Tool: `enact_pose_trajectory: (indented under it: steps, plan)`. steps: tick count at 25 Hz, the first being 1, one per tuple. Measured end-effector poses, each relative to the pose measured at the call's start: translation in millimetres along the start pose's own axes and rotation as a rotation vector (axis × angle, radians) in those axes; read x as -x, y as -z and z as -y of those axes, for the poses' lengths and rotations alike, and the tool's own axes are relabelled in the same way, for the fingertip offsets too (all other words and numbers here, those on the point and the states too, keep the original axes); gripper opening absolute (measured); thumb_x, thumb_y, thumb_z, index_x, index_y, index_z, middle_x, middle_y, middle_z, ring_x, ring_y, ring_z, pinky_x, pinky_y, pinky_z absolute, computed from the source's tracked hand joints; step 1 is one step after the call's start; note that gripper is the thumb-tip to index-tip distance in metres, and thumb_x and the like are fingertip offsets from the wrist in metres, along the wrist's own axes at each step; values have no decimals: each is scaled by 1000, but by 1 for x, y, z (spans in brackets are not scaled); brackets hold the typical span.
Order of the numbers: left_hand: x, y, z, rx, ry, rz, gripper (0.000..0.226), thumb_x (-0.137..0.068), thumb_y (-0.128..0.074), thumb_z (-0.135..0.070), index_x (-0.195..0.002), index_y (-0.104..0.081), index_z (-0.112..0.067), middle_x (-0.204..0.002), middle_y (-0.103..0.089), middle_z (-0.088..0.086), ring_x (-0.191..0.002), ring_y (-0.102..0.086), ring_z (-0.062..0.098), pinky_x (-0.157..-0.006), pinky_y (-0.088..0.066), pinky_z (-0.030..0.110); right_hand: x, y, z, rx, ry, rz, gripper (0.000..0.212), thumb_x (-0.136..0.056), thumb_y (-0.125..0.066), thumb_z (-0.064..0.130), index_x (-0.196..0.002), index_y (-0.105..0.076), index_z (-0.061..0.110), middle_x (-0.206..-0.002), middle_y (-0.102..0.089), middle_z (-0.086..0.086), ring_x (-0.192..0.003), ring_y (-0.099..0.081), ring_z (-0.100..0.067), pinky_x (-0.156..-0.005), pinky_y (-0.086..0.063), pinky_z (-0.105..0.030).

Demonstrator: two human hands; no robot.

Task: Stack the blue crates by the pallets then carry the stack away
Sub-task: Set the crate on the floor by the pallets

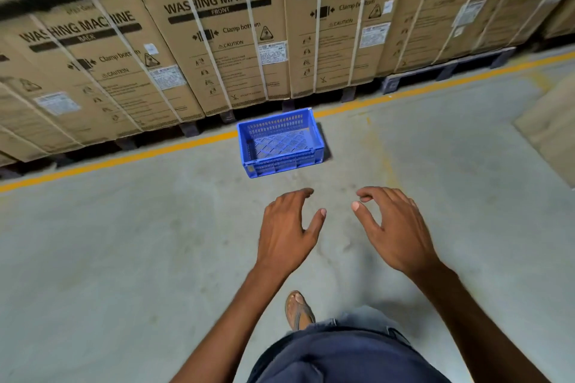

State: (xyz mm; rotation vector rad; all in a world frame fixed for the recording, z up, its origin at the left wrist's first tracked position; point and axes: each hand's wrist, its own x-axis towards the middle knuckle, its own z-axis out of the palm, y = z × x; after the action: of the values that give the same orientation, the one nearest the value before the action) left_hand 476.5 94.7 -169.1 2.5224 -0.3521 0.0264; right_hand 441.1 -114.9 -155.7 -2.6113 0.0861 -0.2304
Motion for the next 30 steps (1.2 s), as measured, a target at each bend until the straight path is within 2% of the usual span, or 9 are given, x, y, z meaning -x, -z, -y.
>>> enact_pose_trajectory:
  steps: [5, 9, 12, 15, 18, 22, 26, 30]
  plan:
    - [106, -20, -54, 13, -13, -34, 46, -95, -51, -52, -135, -51, -29, -132, -58, -12, -122, -53, 9, -106, -36, 26, 123, 22, -23, -22, -52, 17, 31, -96, -42, 54, -113, -59, 34, -109, -63, 19, -107, -57, -8, -94, -40, -30]
    - [199, -36, -105, 37, 8, -77, 46, -96, -53, -51, -136, -50, -29, -134, -55, -13, -124, -50, 7, -106, -30, 20, 221, 49, -45, -72, -42, 26, 24, -97, -49, 50, -112, -60, 34, -107, -63, 20, -107, -56, -6, -94, -41, -29]
    - [267, -45, -135, 28, -5, -41, 47, -96, -51, -53, -137, -49, -30, -135, -55, -14, -126, -47, 4, -109, -26, 21, 293, 67, -53, -130, -73, 32, 22, -98, -50, 48, -111, -60, 34, -106, -63, 21, -107, -57, -4, -94, -43, -31]
    - [319, -51, -154, 41, -13, 20, 47, -95, -50, -56, -136, -49, -33, -133, -56, -19, -125, -48, 2, -111, -28, 26, 359, 84, -55, -190, -133, -28, 21, -96, -52, 46, -109, -62, 33, -101, -62, 23, -102, -58, -2, -92, -46, -32]
    - [361, -61, -170, 41, -72, 109, 45, -95, -48, -60, -131, -52, -35, -131, -58, -21, -117, -57, 4, -107, -37, 30, 421, 98, -56, -170, -211, -104, 22, -95, -52, 47, -108, -63, 33, -98, -63, 23, -99, -59, 1, -92, -45, -31]
    - [426, -72, -194, 76, -213, 210, 44, -94, -48, -60, -129, -54, -34, -128, -61, -19, -116, -58, 5, -104, -42, 34, 518, 104, -52, -212, -427, -267, 18, -94, -54, 44, -103, -65, 32, -94, -66, 21, -92, -61, 0, -87, -50, -33]
    - [497, -85, -223, 90, -328, 298, 42, -95, -49, -58, -128, -55, -33, -127, -62, -17, -118, -57, 7, -103, -43, 36, 618, 110, -40, -238, -590, -323, 17, -95, -55, 43, -102, -65, 31, -94, -66, 20, -90, -60, 2, -83, -50, -29]
    - [567, -98, -254, 136, -442, 431, 39, -95, -50, -57, -125, -56, -33, -125, -62, -18, -116, -58, 7, -100, -46, 37, 714, 122, -35, -249, -696, -394, 27, -92, -48, 54, -102, -64, 35, -96, -68, 21, -94, -61, 3, -83, -50, -28]
